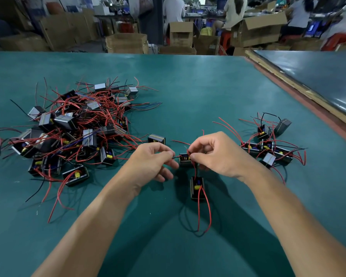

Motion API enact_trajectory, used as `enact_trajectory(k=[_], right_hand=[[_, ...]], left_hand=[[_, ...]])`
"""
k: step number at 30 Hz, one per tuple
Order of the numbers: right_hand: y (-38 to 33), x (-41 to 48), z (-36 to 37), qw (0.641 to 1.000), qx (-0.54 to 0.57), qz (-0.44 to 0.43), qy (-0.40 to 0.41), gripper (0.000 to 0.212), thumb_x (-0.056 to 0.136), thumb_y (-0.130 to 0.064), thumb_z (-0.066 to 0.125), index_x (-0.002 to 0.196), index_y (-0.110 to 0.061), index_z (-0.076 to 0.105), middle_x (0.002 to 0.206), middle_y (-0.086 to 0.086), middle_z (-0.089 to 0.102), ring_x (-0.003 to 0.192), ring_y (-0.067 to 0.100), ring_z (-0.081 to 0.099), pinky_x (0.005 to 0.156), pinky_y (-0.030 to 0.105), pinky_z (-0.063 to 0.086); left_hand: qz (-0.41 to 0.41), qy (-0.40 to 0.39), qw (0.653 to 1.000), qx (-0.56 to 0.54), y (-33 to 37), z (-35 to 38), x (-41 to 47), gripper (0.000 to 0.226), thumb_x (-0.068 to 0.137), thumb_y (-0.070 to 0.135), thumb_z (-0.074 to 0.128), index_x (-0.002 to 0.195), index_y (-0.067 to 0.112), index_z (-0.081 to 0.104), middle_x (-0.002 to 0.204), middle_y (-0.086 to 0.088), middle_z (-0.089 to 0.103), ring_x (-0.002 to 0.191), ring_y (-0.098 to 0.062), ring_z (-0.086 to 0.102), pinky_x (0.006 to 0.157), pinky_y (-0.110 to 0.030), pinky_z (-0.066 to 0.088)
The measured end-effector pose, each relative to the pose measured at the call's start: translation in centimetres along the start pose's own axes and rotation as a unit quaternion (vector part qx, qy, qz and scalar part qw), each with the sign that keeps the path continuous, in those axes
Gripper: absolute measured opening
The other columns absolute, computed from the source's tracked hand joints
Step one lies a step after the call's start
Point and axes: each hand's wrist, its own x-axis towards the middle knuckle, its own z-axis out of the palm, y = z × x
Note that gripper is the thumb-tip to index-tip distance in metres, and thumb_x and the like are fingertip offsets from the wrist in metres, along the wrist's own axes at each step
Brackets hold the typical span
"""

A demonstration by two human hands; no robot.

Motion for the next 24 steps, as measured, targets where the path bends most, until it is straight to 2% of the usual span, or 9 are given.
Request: enact_trajectory(k=[3, 6, 10, 14, 21, 24], right_hand=[[0.0, 0.0, 0.0, 1.000, 0.016, 0.016, 0.003, 0.011, 0.088, -0.005, 0.068, 0.080, -0.013, 0.071, 0.066, 0.003, 0.073, 0.055, 0.014, 0.064, 0.066, 0.035, 0.055], [0.0, -0.1, -0.1, 0.999, 0.035, 0.023, -0.001, 0.010, 0.088, -0.002, 0.066, 0.080, -0.009, 0.068, 0.065, 0.005, 0.073, 0.054, 0.015, 0.065, 0.067, 0.039, 0.058], [-0.3, -0.2, -0.3, 0.997, 0.066, 0.028, -0.027, 0.010, 0.089, 0.004, 0.063, 0.081, -0.002, 0.064, 0.068, 0.007, 0.074, 0.053, 0.015, 0.064, 0.059, 0.030, 0.058], [-0.6, -0.4, -0.4, 0.990, 0.108, 0.039, -0.083, 0.012, 0.091, 0.007, 0.059, 0.084, -0.003, 0.059, 0.071, 0.011, 0.074, 0.054, 0.018, 0.065, 0.056, 0.028, 0.057], [-0.9, -1.0, -0.3, 0.966, 0.131, 0.061, -0.213, 0.011, 0.098, 0.004, 0.051, 0.092, -0.006, 0.052, 0.078, 0.015, 0.075, 0.060, 0.022, 0.067, 0.059, 0.028, 0.057], [-0.9, -1.1, -0.3, 0.962, 0.137, 0.064, -0.228, 0.012, 0.098, 0.003, 0.051, 0.092, -0.008, 0.052, 0.080, 0.015, 0.075, 0.062, 0.023, 0.068, 0.060, 0.029, 0.057]], left_hand=[[0.002, -0.015, 1.000, 0.002, -0.1, -0.2, 0.0, 0.018, 0.097, 0.009, 0.054, 0.084, 0.008, 0.067, 0.076, -0.005, 0.070, 0.048, -0.012, 0.059, 0.045, -0.019, 0.045], [0.001, -0.037, 0.999, 0.004, -0.4, -0.4, 0.1, 0.019, 0.095, 0.005, 0.055, 0.083, 0.009, 0.070, 0.076, -0.005, 0.070, 0.049, -0.012, 0.060, 0.045, -0.018, 0.046], [0.015, -0.059, 0.998, 0.002, -0.8, -0.5, 0.3, 0.015, 0.085, -0.002, 0.068, 0.077, 0.010, 0.071, 0.068, -0.011, 0.064, 0.048, -0.013, 0.059, 0.048, -0.019, 0.048], [0.041, -0.034, 0.998, 0.018, -1.0, -0.3, 0.4, 0.014, 0.076, -0.002, 0.078, 0.074, 0.011, 0.073, 0.059, -0.001, 0.066, 0.047, -0.009, 0.054, 0.047, -0.017, 0.045], [0.065, 0.020, 0.997, -0.028, -1.3, 0.2, 0.5, 0.017, 0.070, -0.005, 0.081, 0.068, 0.007, 0.069, 0.052, -0.003, 0.064, 0.041, -0.009, 0.055, 0.045, -0.018, 0.049], [0.072, 0.030, 0.996, -0.040, -1.4, 0.5, 0.7, 0.013, 0.074, -0.003, 0.079, 0.070, 0.006, 0.070, 0.053, -0.003, 0.065, 0.043, -0.009, 0.057, 0.049, -0.020, 0.052]])
